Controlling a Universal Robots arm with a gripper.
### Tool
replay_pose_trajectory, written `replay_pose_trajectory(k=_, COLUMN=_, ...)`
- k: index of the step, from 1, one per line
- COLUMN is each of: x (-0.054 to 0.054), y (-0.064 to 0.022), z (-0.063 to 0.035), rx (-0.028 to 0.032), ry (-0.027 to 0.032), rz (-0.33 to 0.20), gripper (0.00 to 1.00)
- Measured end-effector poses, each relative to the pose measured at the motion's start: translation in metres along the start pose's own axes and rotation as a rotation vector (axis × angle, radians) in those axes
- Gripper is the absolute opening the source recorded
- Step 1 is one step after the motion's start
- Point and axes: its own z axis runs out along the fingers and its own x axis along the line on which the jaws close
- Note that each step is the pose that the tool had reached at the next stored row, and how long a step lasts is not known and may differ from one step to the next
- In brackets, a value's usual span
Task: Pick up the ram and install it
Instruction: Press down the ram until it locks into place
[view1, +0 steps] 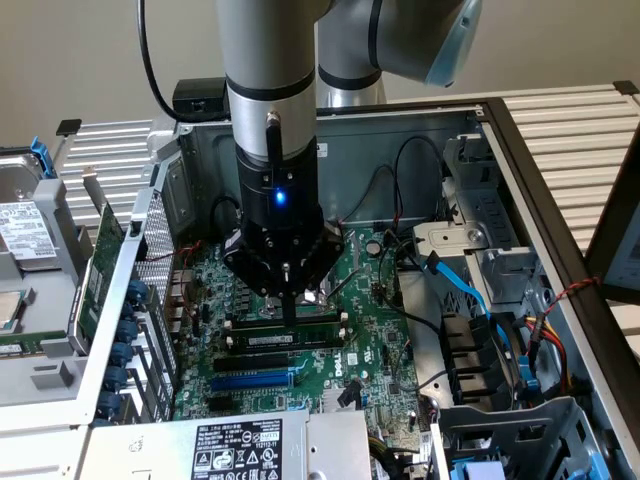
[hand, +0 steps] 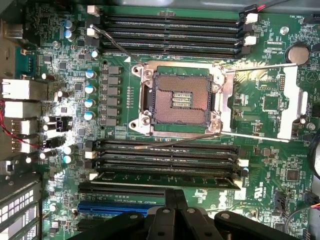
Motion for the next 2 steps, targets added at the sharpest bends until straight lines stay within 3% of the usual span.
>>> replay_pose_trajectory(k=2, x=0.0, y=0.0, z=0.0, rx=0.0, ry=0.0, rz=0.0, gripper=0.11)
